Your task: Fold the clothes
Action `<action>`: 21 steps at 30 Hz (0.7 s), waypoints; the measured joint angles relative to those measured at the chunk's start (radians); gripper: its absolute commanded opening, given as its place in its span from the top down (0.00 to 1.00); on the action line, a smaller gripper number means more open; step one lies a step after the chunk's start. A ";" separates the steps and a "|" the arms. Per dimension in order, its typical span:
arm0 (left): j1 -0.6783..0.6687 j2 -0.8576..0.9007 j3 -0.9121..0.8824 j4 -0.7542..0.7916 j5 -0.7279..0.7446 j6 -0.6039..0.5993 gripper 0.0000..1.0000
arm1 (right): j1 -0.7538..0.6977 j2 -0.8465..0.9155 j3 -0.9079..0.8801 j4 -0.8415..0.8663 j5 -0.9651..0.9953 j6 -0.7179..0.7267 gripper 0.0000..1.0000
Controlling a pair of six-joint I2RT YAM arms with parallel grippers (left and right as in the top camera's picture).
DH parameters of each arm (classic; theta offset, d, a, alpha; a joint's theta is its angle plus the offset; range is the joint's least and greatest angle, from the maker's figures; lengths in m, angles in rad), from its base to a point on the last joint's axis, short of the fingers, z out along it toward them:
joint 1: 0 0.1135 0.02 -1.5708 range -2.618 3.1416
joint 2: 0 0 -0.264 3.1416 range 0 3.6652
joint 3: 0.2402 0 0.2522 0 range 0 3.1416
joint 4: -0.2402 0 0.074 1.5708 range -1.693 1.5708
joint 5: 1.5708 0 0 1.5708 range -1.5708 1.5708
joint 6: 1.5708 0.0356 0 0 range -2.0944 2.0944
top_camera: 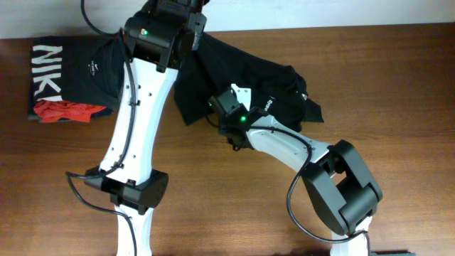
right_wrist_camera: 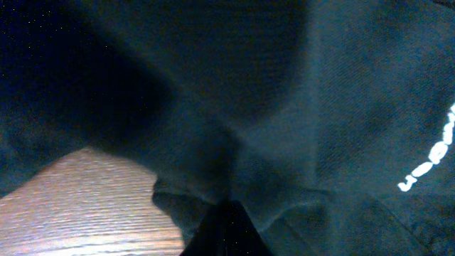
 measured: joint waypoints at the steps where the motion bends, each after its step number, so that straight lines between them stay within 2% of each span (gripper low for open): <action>1: 0.008 0.000 0.000 -0.002 0.000 0.000 1.00 | -0.010 0.000 0.000 -0.003 -0.010 0.002 0.96; 6: 0.040 0.000 0.000 -0.005 0.001 -0.008 1.00 | -0.044 0.000 0.000 -0.018 -0.038 0.002 0.96; 12: 0.061 0.000 0.000 -0.009 0.012 -0.011 1.00 | -0.087 -0.054 -0.005 -0.140 -0.070 -0.027 0.96; 21: 0.124 0.000 0.000 -0.008 0.015 -0.011 1.00 | -0.410 -0.568 0.042 -0.286 -0.204 -0.226 0.96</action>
